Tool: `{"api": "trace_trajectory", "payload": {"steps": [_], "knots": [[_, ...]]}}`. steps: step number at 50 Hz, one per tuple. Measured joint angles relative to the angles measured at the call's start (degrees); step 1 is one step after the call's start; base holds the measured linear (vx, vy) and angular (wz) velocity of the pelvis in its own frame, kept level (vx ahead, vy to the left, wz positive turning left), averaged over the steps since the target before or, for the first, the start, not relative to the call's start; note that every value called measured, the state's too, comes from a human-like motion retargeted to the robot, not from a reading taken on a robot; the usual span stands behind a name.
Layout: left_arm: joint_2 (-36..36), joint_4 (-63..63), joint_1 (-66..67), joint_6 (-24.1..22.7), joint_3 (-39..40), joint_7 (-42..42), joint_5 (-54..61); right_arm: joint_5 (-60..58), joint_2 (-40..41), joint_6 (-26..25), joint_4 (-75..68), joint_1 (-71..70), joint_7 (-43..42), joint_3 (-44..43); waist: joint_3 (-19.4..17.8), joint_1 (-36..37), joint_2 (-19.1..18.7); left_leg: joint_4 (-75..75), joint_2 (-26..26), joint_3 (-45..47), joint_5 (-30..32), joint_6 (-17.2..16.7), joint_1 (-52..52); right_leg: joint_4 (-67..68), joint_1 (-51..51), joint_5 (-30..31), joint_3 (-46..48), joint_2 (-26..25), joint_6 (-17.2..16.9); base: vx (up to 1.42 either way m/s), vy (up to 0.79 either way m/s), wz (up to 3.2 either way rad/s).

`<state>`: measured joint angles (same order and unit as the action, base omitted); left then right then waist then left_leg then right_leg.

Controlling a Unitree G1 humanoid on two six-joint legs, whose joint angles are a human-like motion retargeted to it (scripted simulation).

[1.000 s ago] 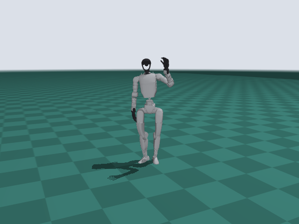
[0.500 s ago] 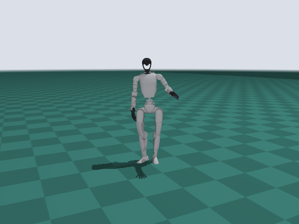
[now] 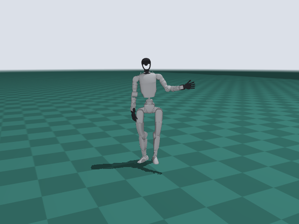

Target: Upper body actions

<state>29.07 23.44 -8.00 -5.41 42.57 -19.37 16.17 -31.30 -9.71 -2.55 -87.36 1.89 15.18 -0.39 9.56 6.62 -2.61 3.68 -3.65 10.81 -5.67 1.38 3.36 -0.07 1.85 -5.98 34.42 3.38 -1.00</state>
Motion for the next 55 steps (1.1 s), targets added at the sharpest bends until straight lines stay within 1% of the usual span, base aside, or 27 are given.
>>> {"api": "trace_trajectory", "payload": {"steps": [2,3,5,7,8,10,12,13,18,20,23,26,28,30,32,33,35,40,42,43,47,49,52,55], "knots": [[-0.2,-5.8,1.7,-5.4,-0.9,-5.4,-2.2,0.2,0.0,0.1,0.5,-0.1,-0.1,0.4,0.0,-0.1,-0.1,0.0,0.2,0.4,-0.1,0.0,0.1,0.1,-0.3,0.1,-0.4,-0.2,0.0,0.05,-0.06,-0.18],[0.2,-9.0,2.8,-7.1,-1.7,-9.4,-5.7,0.6,0.0,0.4,0.4,-0.1,-0.3,0.7,0.0,-0.2,0.0,0.0,0.3,0.6,-0.2,0.0,0.0,0.1,-0.3,0.1,-0.5,-0.2,0.1,0.03,-0.1,-0.14],[1.1,-16.0,4.4,-7.1,-3.3,-16.5,-13.8,1.3,0.2,0.8,0.0,-0.1,-0.4,1.2,-0.1,-0.4,0.5,0.0,0.3,0.7,-0.2,-0.1,-0.2,0.0,-0.2,0.1,-0.6,-0.3,0.1,0.0,-0.13,-0.06],[2.2,-22.7,4.4,-6.3,-6.2,-20.5,-20.6,1.4,0.4,0.6,-0.5,0.0,0.0,1.1,-0.1,-0.4,1.0,0.0,0.3,0.6,-0.2,-0.1,-0.2,0.0,-0.1,0.1,-0.5,-0.3,0.1,-0.07,-0.17,0.03],[2.9,-25.6,3.9,-6.9,-8.4,-21.7,-23.4,1.2,0.5,0.5,-0.7,0.0,0.2,0.9,-0.1,-0.3,1.2,0.0,0.3,0.5,-0.2,-0.1,-0.2,0.0,-0.1,0.0,-0.5,-0.3,0.1,-0.09,-0.19,0.05],[4.8,-30.4,2.2,-10.0,-13.7,-22.1,-27.6,0.9,0.6,0.5,-1.1,0.0,0.1,0.6,-0.2,-0.1,1.6,0.0,0.4,0.5,-0.2,-0.1,-0.2,0.1,-0.1,0.0,-0.5,-0.3,0.1,-0.1,-0.21,0.02],[6.5,-33.6,-0.2,-12.6,-18.9,-20.1,-27.6,0.9,0.7,0.6,-1.3,-0.1,0.0,0.6,-0.1,-0.5,1.9,0.1,0.5,0.5,-0.2,-0.1,-0.2,0.1,-0.1,0.0,-0.5,-0.4,0.1,-0.1,-0.22,-0.01],[7.1,-34.9,-1.6,-13.1,-21.8,-18.7,-26.2,0.9,0.7,0.5,-1.4,-0.1,0.0,0.7,0.0,-0.9,2.0,0.1,0.5,0.6,-0.2,-0.1,-0.1,0.0,-0.2,0.0,-0.5,-0.5,0.1,-0.09,-0.18,-0.05],[7.5,-38.8,-8.6,-13.5,-37.1,-8.8,-17.2,0.7,0.7,0.3,-1.5,-0.3,0.3,1.3,1.5,-3.0,1.8,0.0,1.1,1.5,-0.4,-0.3,0.4,0.1,-1.1,0.2,-1.1,-0.9,0.3,-0.08,-0.13,-0.18],[6.6,-37.8,-11.1,-11.8,-42.3,-3.6,-14.3,0.8,0.7,0.3,-1.5,-0.3,0.1,1.6,1.9,-3.9,1.6,0.0,1.3,2.1,-0.5,-0.3,0.4,0.1,-1.4,0.4,-1.3,-1.0,0.3,-0.07,-0.07,-0.28],[2.8,-29.8,-15.2,-8.2,-48.8,7.0,-11.5,1.0,0.9,0.2,-1.5,-0.4,0.1,1.3,2.3,-4.8,1.5,0.0,1.6,3.0,-0.6,-0.4,0.3,0.0,-1.7,0.6,-1.6,-1.3,0.4,-0.08,-0.05,-0.26],[-0.4,-17.8,-18.3,-4.3,-52.4,17.6,-9.7,1.1,1.2,0.3,-1.6,-0.5,-0.1,0.8,2.3,-5.7,1.6,-0.1,1.7,3.6,-0.7,-0.4,-0.1,0.0,-1.5,0.7,-2.0,-1.4,0.5,-0.05,-0.04,-0.19],[-1.0,-13.3,-19.0,-1.4,-54.0,23.9,-7.7,0.9,1.4,0.4,-1.5,-0.7,-0.2,0.5,2.0,-6.6,1.6,-0.1,1.7,3.9,-0.7,-0.5,-0.4,0.0,-1.4,0.8,-2.3,-1.4,0.6,-0.06,-0.06,-0.17],[-1.4,-12.9,-17.9,0.9,-53.7,28.0,-6.6,0.3,1.6,0.4,-1.1,-1.2,-0.1,-0.1,1.3,-7.4,1.7,-0.3,1.8,4.8,-0.8,-0.5,-0.8,0.2,-1.6,0.8,-3.0,-1.6,0.8,-0.06,-0.09,-0.37],[-1.2,-16.3,-15.7,0.0,-51.5,27.4,-7.6,0.0,1.8,0.6,-0.4,-1.3,-0.3,-0.7,0.8,-7.9,1.6,-0.6,2.1,6.1,-1.0,-0.7,-1.3,0.4,-2.0,1.1,-4.0,-1.7,0.9,-0.01,-0.11,-0.61],[-0.7,-19.2,-14.0,-1.1,-49.4,25.7,-9.3,0.0,1.7,0.7,-0.1,-1.5,-0.4,-0.8,0.5,-8.0,1.4,-0.7,2.2,7.0,-1.2,-0.8,-1.4,0.5,-2.4,1.3,-4.6,-1.7,0.9,-0.01,-0.08,-0.77],[0.1,-26.3,-9.5,-3.8,-44.1,19.5,-15.7,0.4,1.5,0.9,0.0,-1.9,-1.0,-0.7,0.1,-8.2,0.9,-0.8,2.6,8.9,-1.5,-1.0,-1.6,0.7,-3.4,1.7,-6.0,-1.9,1.0,-0.02,-0.06,-0.85],[0.5,-41.2,0.3,-8.5,-28.2,-2.9,-36.8,3.2,0.6,1.2,-2.2,-1.5,-2.9,-1.4,0.1,-5.4,0.7,-1.6,3.1,14.0,-2.2,-1.6,-2.2,1.4,-5.4,1.8,-11.3,-2.8,1.6,0.0,-0.02,-0.89],[-0.1,-44.2,2.9,-9.7,-23.1,-8.1,-43.3,5.4,0.3,1.1,-3.5,-1.1,-3.6,-2.1,0.3,-4.1,0.7,-1.8,3.1,15.5,-2.4,-1.8,-2.4,1.4,-5.7,1.8,-13.0,-3.2,1.9,0.03,0.0,-0.65],[-0.6,-45.0,3.8,-9.5,-21.1,-9.1,-44.9,6.7,0.2,1.0,-4.1,-0.9,-4.0,-2.5,0.4,-3.6,0.7,-1.9,3.1,15.9,-2.4,-1.8,-2.5,1.3,-5.8,1.8,-13.6,-3.4,2.0,0.03,0.01,-0.44],[-2.2,-46.6,5.5,-7.9,-17.0,-9.1,-44.3,11.5,0.0,1.0,-5.4,-0.4,-4.8,-3.9,0.5,-2.4,0.8,-2.1,3.2,16.9,-2.6,-2.0,-3.0,1.5,-5.9,1.8,-14.8,-3.6,2.2,0.01,0.01,-0.19],[-2.3,-46.8,5.6,-7.3,-15.5,-10.4,-43.7,12.5,-0.1,0.9,-5.5,-0.5,-4.7,-4.0,0.5,-2.4,0.7,-2.1,3.3,17.0,-2.7,-2.0,-3.2,1.6,-6.0,1.8,-14.9,-3.6,2.1,0.0,0.0,0.0],[-1.5,-45.2,4.4,-6.3,-13.6,-15.7,-45.8,12.0,-0.2,0.9,-5.3,-0.7,-4.2,-3.5,0.7,-3.0,0.3,-2.0,3.4,16.5,-2.6,-1.9,-3.2,1.8,-5.9,1.8,-14.6,-3.5,2.0,0.0,0.0,0.07],[0.3,-36.6,0.1,-7.4,-13.3,-22.4,-48.6,10.5,-0.1,1.0,-5.2,-1.0,-4.1,-2.5,1.4,-4.0,0.2,-1.8,3.3,15.3,-2.5,-1.8,-2.9,1.6,-5.5,1.6,-13.4,-3.4,2.0,-0.02,0.01,0.34]]}}
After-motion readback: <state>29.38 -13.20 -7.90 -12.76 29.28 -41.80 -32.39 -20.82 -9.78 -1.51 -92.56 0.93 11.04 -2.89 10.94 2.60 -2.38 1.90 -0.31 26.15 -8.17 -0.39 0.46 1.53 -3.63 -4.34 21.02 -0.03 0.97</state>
